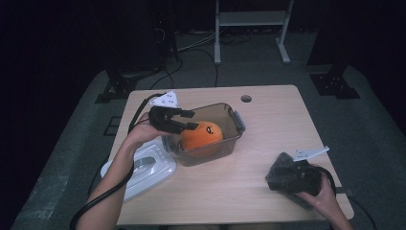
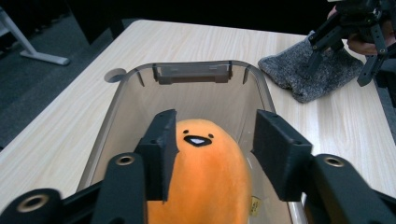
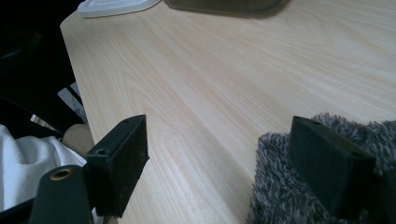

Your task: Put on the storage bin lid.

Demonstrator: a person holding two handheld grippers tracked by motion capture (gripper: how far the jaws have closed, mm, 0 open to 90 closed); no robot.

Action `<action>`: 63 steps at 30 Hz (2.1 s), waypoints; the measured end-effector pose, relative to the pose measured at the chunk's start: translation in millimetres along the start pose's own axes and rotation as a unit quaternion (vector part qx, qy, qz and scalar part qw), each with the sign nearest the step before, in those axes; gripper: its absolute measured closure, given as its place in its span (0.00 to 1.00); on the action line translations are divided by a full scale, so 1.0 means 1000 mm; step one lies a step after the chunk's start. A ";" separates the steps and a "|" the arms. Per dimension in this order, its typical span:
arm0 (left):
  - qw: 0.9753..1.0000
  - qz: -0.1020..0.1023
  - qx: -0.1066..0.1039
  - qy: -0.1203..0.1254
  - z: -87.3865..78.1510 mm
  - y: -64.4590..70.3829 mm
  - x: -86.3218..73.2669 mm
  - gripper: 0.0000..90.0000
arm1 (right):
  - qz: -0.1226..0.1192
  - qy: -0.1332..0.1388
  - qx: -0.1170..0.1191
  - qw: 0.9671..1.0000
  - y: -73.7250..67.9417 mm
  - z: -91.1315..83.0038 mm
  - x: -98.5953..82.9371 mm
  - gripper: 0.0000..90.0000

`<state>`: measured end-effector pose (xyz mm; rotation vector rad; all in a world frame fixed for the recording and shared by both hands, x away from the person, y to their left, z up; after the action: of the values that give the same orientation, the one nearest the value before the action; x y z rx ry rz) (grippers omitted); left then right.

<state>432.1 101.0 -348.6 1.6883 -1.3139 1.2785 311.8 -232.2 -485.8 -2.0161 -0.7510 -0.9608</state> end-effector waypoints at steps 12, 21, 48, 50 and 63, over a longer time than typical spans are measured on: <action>0.999 -0.014 0.027 0.014 -0.029 0.002 -0.009 0.37 | 0.001 -0.001 -0.002 1.000 0.001 0.000 0.000 0.22; 0.999 -0.021 0.042 0.019 -0.049 0.004 -0.017 0.26 | 0.002 -0.003 -0.005 1.000 0.003 0.000 -0.001 0.22; 0.995 -0.033 0.091 0.016 -0.106 0.010 -0.062 0.15 | 0.002 -0.003 -0.008 1.000 0.001 -0.001 -0.002 0.22; 0.994 -0.036 0.100 0.015 -0.111 0.010 -0.069 0.15 | 0.002 -0.003 -0.008 1.000 0.001 -0.001 -0.002 0.22; 0.991 -0.054 0.121 -0.005 -0.126 0.007 -0.111 0.14 | 0.003 -0.003 -0.009 1.000 0.000 -0.002 -0.002 0.22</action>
<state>384.3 248.4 -413.5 1.9060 -1.0923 1.4107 310.2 -234.3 -487.1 -2.0364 -0.7411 -0.9607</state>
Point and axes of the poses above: each handheld gripper's, and its own axes: z roughly forward along the jaws, x roughly out of its top, y roughly to its right, the point moved 7 cm from there along z, roughly forward along the jaws, and after that the axes turned 13 degrees about y, right-handed, at the moved point
